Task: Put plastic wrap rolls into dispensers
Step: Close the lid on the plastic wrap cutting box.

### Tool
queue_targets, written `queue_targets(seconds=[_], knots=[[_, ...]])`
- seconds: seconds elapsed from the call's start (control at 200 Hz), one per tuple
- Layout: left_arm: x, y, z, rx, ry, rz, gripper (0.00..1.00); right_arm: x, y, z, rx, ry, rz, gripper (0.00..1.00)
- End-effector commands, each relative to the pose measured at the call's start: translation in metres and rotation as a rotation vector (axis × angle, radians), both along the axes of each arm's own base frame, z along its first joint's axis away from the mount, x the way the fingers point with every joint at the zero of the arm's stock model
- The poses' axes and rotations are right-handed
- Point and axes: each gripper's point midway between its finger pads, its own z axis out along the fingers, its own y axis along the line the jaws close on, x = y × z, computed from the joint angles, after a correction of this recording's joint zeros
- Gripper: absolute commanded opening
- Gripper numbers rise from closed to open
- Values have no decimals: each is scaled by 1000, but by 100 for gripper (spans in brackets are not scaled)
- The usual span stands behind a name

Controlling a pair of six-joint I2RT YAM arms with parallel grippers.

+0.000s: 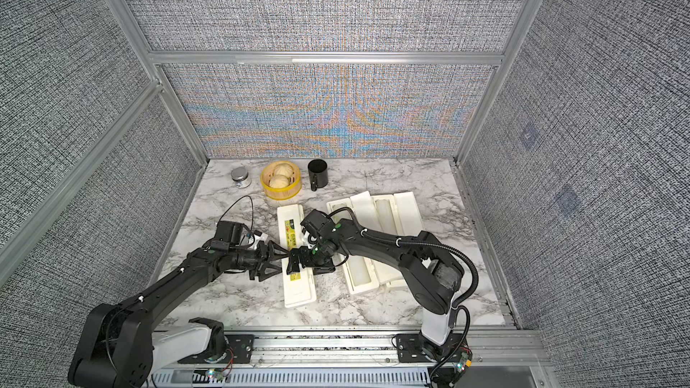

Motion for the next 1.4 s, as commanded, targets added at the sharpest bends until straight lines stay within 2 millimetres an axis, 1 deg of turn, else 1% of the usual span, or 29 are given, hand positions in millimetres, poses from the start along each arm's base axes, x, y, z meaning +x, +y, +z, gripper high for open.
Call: queue_targets(seconds=[0.0, 0.15, 0.21, 0.34, 0.455, 0.666, 0.841, 1.006, 1.131, 1.286, 1.396], knots=[[6, -4, 5, -22, -20, 3, 71, -7, 5, 5, 37, 17, 30, 97], [-3, 2, -16, 39, 20, -17, 71, -10, 2, 0, 25, 25, 28, 96], [-4, 2, -20, 46, 25, -18, 71, -10, 2, 1, 28, 24, 28, 96], [-4, 2, -17, 48, 19, -23, 71, -8, 1, 12, 22, 1, 31, 96], [-2, 1, -10, 37, 10, -16, 71, -5, 0, 22, 12, -18, 41, 96], [4, -3, 0, 2, -8, 0, 71, -3, -3, 19, -11, -16, 38, 96], [5, -8, -2, -5, -2, -8, 70, 0, -5, 20, -19, -27, 27, 96], [8, -8, -1, 5, -11, -6, 70, 6, -6, 24, -14, -41, 16, 96], [9, -7, -4, 18, -9, -11, 70, 6, -6, 16, -29, -30, 18, 97], [5, -5, -14, 43, 9, -20, 70, 4, -18, -1, -95, -21, 14, 97], [0, -3, -22, 53, 24, -22, 70, 0, -26, -6, -133, -22, 21, 98]])
